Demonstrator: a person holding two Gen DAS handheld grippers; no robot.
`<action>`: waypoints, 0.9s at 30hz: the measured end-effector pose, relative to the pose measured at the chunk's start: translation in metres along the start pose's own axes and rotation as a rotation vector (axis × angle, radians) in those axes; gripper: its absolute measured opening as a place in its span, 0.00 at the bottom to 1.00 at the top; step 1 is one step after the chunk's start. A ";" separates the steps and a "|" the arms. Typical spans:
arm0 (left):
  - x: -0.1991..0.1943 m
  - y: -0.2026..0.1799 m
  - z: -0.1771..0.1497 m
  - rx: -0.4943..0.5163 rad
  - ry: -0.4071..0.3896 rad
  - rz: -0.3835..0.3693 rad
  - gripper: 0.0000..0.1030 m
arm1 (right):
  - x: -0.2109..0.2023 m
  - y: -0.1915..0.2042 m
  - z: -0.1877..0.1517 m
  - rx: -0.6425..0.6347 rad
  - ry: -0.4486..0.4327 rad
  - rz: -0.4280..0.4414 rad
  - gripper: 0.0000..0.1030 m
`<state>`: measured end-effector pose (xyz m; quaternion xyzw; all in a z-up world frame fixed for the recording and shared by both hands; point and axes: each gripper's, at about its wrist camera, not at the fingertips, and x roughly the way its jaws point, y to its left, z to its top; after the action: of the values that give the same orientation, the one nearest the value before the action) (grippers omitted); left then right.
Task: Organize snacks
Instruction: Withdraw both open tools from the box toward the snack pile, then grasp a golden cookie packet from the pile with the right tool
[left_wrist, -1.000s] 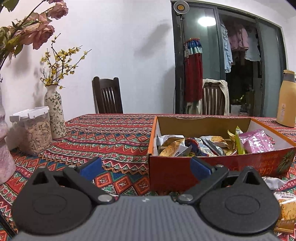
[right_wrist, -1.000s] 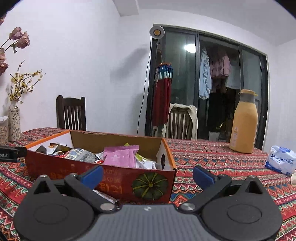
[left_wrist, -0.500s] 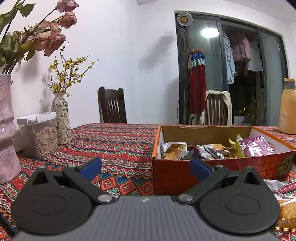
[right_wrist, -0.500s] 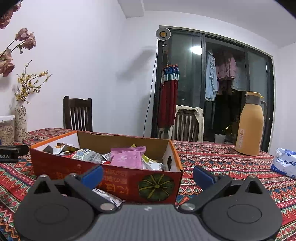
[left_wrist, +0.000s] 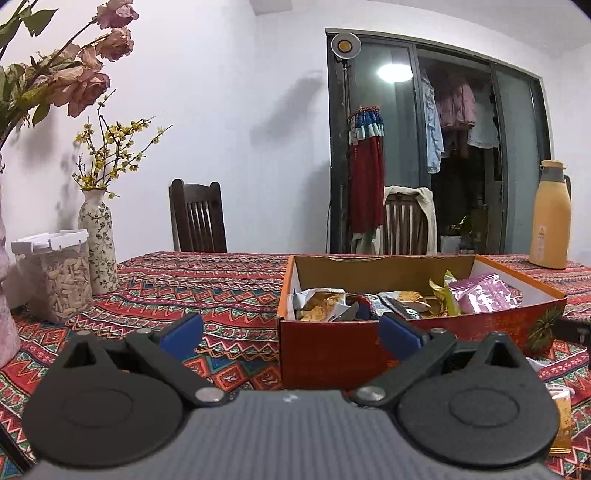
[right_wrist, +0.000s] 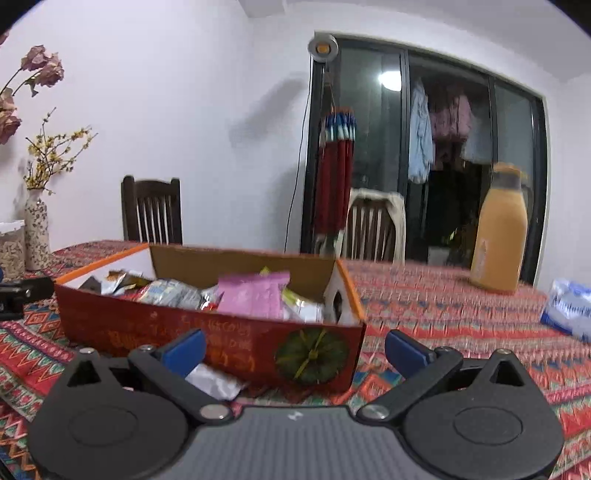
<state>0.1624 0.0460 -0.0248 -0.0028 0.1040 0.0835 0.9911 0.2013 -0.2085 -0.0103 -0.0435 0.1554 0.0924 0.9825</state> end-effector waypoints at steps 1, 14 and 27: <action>0.000 0.001 0.000 -0.003 0.001 -0.009 1.00 | -0.002 0.001 -0.001 0.010 0.013 0.008 1.00; -0.001 0.006 -0.001 -0.034 0.009 -0.033 1.00 | -0.003 0.031 -0.014 0.076 0.212 0.032 0.77; 0.002 0.008 -0.001 -0.046 0.034 -0.030 1.00 | 0.014 0.040 -0.018 0.038 0.355 0.032 0.60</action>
<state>0.1623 0.0541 -0.0265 -0.0287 0.1186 0.0709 0.9900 0.2015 -0.1695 -0.0344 -0.0381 0.3290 0.0958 0.9387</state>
